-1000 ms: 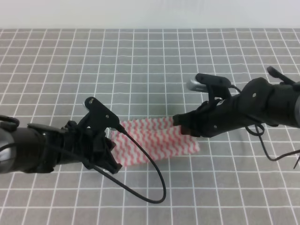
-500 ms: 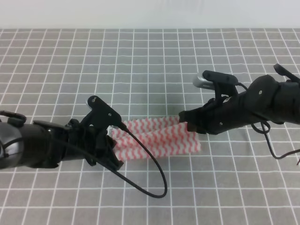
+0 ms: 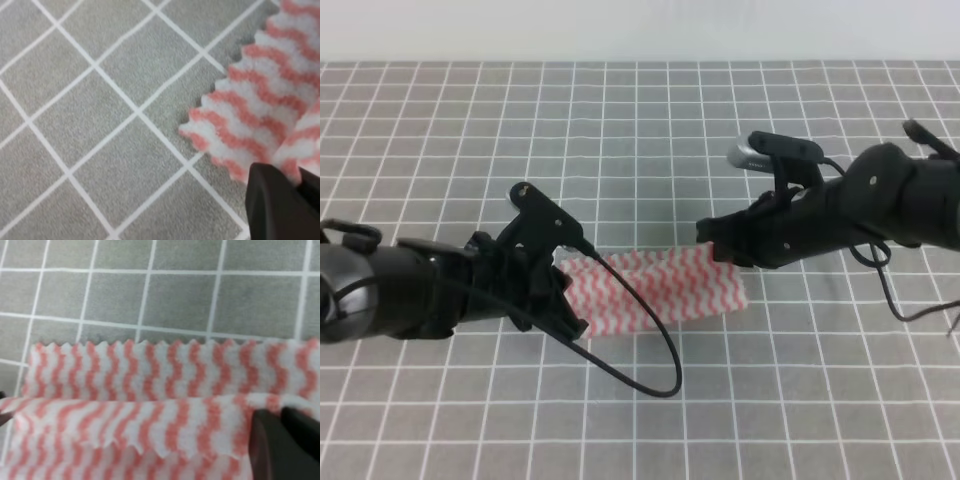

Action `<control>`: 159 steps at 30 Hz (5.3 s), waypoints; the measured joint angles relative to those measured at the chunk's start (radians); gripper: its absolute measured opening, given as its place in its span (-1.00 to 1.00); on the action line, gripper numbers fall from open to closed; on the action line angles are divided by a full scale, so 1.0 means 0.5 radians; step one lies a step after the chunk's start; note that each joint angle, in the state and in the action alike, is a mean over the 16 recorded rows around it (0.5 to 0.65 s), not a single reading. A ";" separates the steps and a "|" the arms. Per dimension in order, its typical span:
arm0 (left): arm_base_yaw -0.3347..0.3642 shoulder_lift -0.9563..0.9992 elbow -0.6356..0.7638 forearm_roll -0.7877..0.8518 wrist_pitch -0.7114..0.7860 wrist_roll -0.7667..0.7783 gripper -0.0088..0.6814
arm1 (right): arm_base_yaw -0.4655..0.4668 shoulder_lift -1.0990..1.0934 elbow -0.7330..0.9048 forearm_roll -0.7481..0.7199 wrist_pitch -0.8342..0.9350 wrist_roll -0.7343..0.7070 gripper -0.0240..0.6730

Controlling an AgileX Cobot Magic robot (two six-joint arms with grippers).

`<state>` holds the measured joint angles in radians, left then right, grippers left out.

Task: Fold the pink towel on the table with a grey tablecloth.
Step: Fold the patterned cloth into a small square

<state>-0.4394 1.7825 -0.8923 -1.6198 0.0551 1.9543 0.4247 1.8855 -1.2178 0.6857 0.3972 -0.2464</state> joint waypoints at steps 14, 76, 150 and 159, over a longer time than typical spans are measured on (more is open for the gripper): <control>0.000 0.084 -0.048 0.000 -0.040 0.000 -0.98 | -0.027 0.125 -0.153 -0.005 0.078 0.000 -0.97; 0.000 0.065 -0.113 -0.249 0.397 0.042 -0.79 | -0.041 0.156 -0.178 -0.003 0.103 0.000 -0.97; 0.000 -0.032 -0.155 -0.250 0.115 0.145 -0.97 | -0.151 0.368 -0.678 -0.152 0.611 -0.010 -0.97; 0.000 -0.085 -0.152 -0.156 0.313 -0.311 -0.97 | -0.047 0.349 -0.720 -0.182 0.906 -0.040 -0.97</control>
<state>-0.4395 1.7400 -0.9681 -1.6976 0.2116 1.7989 0.4014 2.0600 -1.5779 0.5949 0.8504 -0.2665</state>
